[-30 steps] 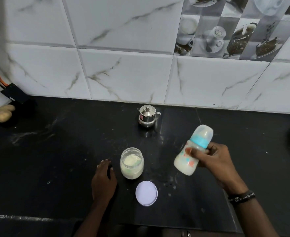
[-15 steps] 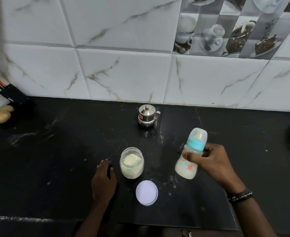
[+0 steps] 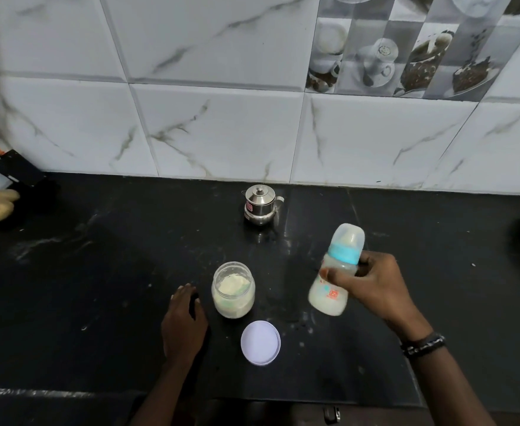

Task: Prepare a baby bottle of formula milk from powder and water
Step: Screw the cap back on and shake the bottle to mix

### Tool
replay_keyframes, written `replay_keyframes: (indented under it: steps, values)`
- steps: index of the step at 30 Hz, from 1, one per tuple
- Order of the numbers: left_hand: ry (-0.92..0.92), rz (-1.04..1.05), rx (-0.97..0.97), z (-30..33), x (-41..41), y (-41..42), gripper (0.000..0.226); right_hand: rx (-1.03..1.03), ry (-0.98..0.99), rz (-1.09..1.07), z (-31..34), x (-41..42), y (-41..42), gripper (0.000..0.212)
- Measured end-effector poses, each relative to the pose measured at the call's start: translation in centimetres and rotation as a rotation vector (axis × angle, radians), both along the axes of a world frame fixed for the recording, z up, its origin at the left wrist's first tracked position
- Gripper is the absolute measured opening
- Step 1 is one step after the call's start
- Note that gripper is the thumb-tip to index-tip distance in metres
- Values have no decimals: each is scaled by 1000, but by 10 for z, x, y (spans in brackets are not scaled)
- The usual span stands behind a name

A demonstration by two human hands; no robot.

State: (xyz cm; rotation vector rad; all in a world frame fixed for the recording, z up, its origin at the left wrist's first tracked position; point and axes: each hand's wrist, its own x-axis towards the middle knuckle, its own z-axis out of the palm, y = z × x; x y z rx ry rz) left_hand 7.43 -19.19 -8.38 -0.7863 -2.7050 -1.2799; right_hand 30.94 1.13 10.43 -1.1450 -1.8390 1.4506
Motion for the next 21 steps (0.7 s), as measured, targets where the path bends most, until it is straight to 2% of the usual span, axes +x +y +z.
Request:
replay_keyframes:
  steps: [3, 5, 10, 13, 14, 16, 18, 19, 21]
  values:
    - [4, -8, -10, -1, 0, 1, 33, 25, 48, -20, 3, 2, 0, 38]
    - [-2, -7, -13, -1, 1, 1, 33, 94, -62, -61, 6, 3, 0, 34]
    - [-9, -7, -16, -1, 0, 1, 33, -22, 91, 38, 2, 9, 3, 45]
    - [-14, -4, -17, 0, 1, 1, 32, 40, -28, -89, 6, 6, 0, 34]
    - [-9, -4, -13, 0, 1, 1, 32, -36, -14, -73, 4, 7, 3, 33]
    - [-7, -6, -5, 0, 1, 1, 33, 4, 19, 12, -5, 10, 3, 40]
    - [-7, -9, -4, 0, 1, 1, 33, -64, 103, 21, -3, 11, 2, 47]
    - [-7, -9, -5, 0, 1, 1, 33, -95, 119, -39, 0, 9, 1, 43]
    - [-7, -7, -2, 0, 1, 1, 33, -38, 18, -90, 5, 6, -2, 33]
